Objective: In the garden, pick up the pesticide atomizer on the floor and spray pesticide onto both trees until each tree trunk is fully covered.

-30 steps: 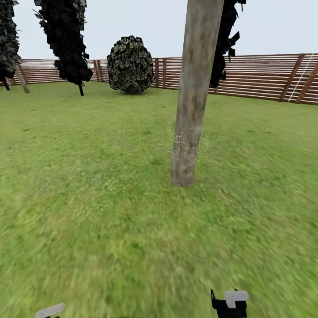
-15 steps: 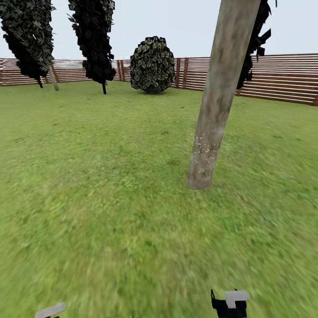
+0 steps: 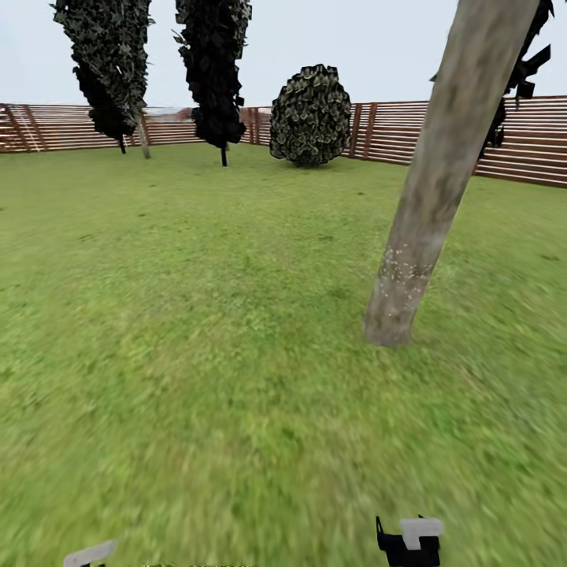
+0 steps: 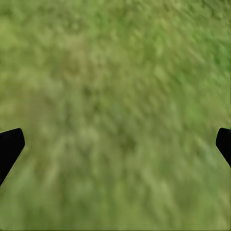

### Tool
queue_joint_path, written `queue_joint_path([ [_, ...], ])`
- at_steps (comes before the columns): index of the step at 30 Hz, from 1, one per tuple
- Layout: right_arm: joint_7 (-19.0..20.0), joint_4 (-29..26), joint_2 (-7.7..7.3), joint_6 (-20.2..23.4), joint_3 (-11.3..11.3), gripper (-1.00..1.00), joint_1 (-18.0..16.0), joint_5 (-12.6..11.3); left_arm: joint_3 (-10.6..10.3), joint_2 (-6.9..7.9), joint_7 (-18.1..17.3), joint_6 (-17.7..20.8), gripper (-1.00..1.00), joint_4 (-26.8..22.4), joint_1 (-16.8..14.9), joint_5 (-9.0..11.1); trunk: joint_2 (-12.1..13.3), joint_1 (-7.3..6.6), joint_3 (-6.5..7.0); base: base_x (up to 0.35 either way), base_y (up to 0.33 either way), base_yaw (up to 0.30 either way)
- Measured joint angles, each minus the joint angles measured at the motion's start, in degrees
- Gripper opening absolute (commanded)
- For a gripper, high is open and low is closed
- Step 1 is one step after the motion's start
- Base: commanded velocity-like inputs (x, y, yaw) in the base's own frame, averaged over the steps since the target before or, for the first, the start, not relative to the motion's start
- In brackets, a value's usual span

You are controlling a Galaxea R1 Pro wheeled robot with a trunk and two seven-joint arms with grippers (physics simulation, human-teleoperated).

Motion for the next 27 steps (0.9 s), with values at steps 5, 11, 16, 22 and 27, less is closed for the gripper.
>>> queue_joint_path([
  [5, 0.0, 0.0, 0.00, 0.0, 0.0, 1.00, 0.0, 0.0, 0.0, 0.00, 0.0, 0.0, -1.00, 0.0, 0.0, 0.0, 0.0, 0.00, 0.00, 0.000, 0.000, 0.278],
  [11, 0.0, 0.0, 0.00, 0.0, 0.0, 1.00, 0.0, 0.0, 0.0, 0.00, 0.0, 0.0, -1.00, 0.0, 0.0, 0.0, 0.0, 0.00, 0.00, 0.000, 0.000, 0.277],
  [16, 0.0, 0.0, 0.00, 0.0, 0.0, 1.00, 0.0, 0.0, 0.0, 0.00, 0.0, 0.0, -1.00, 0.0, 0.0, 0.0, 0.0, 0.00, 0.00, 0.000, 0.000, 0.277],
  [22, 0.0, 0.0, 0.00, 0.0, 0.0, 1.00, 0.0, 0.0, 0.0, 0.00, 0.0, 0.0, -1.00, 0.0, 0.0, 0.0, 0.0, 0.00, 0.00, 0.000, 0.000, 0.277],
  [27, 0.0, 0.0, 0.00, 0.0, 0.0, 1.00, 0.0, 0.0, 0.0, -0.04, 0.0, 0.0, -1.00, -0.1, 0.0, 0.0, 0.0, 0.00, 0.00, 0.000, 0.000, 0.277],
])
